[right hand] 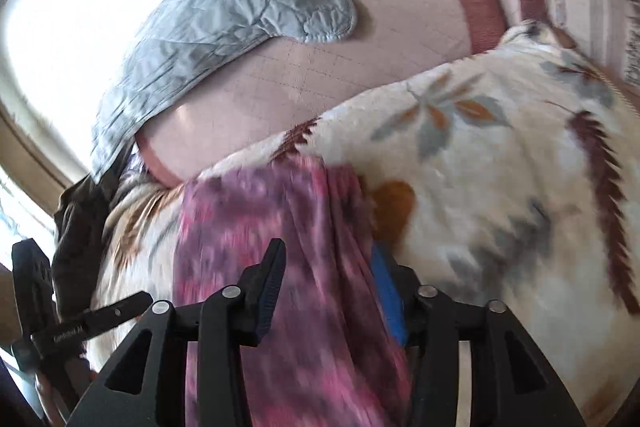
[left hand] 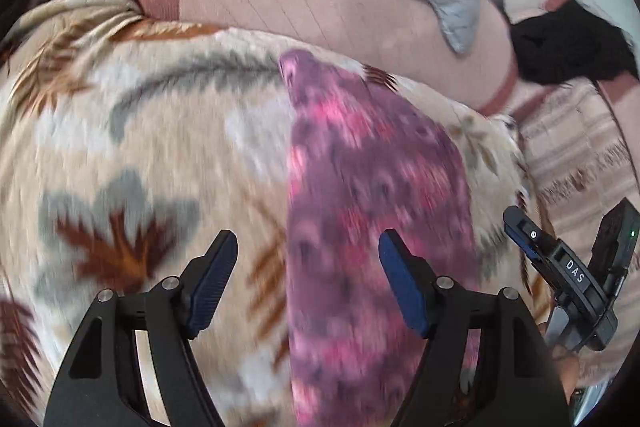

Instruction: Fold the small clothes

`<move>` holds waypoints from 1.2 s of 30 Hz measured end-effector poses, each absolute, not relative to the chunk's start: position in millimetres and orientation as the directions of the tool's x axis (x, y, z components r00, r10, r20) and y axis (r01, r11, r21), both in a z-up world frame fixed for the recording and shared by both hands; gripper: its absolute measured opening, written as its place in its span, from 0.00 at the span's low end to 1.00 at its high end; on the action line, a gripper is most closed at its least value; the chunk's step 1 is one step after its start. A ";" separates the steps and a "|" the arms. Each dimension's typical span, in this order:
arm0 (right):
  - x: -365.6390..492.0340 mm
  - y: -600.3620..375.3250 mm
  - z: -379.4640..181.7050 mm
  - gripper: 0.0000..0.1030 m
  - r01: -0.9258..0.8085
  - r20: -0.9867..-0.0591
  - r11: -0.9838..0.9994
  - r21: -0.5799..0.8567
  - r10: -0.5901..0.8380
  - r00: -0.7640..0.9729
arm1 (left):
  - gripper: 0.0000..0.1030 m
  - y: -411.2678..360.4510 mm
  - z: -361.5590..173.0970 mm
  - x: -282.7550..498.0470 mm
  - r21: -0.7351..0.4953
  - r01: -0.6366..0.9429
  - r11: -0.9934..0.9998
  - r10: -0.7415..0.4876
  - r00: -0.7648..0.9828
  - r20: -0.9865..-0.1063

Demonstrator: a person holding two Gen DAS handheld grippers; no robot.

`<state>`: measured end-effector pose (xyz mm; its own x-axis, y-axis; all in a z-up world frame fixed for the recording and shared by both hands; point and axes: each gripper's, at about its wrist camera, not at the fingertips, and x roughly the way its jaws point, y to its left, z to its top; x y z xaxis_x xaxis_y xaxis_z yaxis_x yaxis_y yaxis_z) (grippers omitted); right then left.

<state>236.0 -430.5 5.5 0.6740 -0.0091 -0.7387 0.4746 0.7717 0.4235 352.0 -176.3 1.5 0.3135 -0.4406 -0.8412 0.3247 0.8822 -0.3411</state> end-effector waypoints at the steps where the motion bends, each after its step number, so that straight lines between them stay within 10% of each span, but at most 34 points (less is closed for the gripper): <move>1: 254.0 -434.3 -0.8 0.47 0.480 -0.749 0.767 0.426 0.000 0.663 | 0.71 -182.5 -0.9 362.2 -0.338 0.324 0.884 -0.436 0.309 -0.845; 6: 318.8 -442.1 -35.2 0.47 0.509 -0.816 0.772 0.381 0.022 0.578 | 0.71 -203.9 -14.2 397.7 -0.320 0.320 0.892 -0.418 0.313 -0.853; 9: 336.1 -433.5 -32.2 0.10 0.471 -0.812 0.839 0.270 -0.064 0.580 | 0.72 -210.4 -29.5 412.6 -0.300 0.295 0.907 -0.390 0.323 -0.862; 12: 344.0 -438.3 -55.0 0.11 0.505 -0.858 0.840 0.197 -0.102 0.503 | 0.83 -214.2 -53.6 423.3 -0.325 0.282 0.903 -0.404 0.295 -0.866; 20: 284.9 -439.9 -23.2 0.23 0.298 -0.662 0.782 0.548 0.188 0.725 | 0.82 -165.5 -31.1 395.3 -0.485 0.215 0.848 -0.530 0.293 -0.796; 25: 273.6 -417.0 -40.2 0.22 0.344 -0.782 0.887 0.308 0.030 0.622 | 0.82 -169.5 -52.4 361.2 -0.394 0.235 0.888 -0.453 0.312 -0.835; 31: 226.0 -454.8 -26.1 0.66 0.464 -0.760 0.767 0.444 0.048 0.648 | 0.81 -161.1 -22.3 348.5 -0.419 0.291 0.860 -0.498 0.300 -0.813; 36: 216.5 -456.3 -59.5 0.67 0.428 -0.749 0.710 0.559 0.211 0.628 | 0.81 -170.7 -41.8 345.1 -0.598 0.296 0.745 -0.652 0.132 -0.746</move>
<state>216.5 -456.3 -59.5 0.6278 0.2109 -0.7492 0.4283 0.7102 0.5588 345.1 -170.7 -41.8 0.1325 -0.6521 -0.7464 0.2962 0.7447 -0.5980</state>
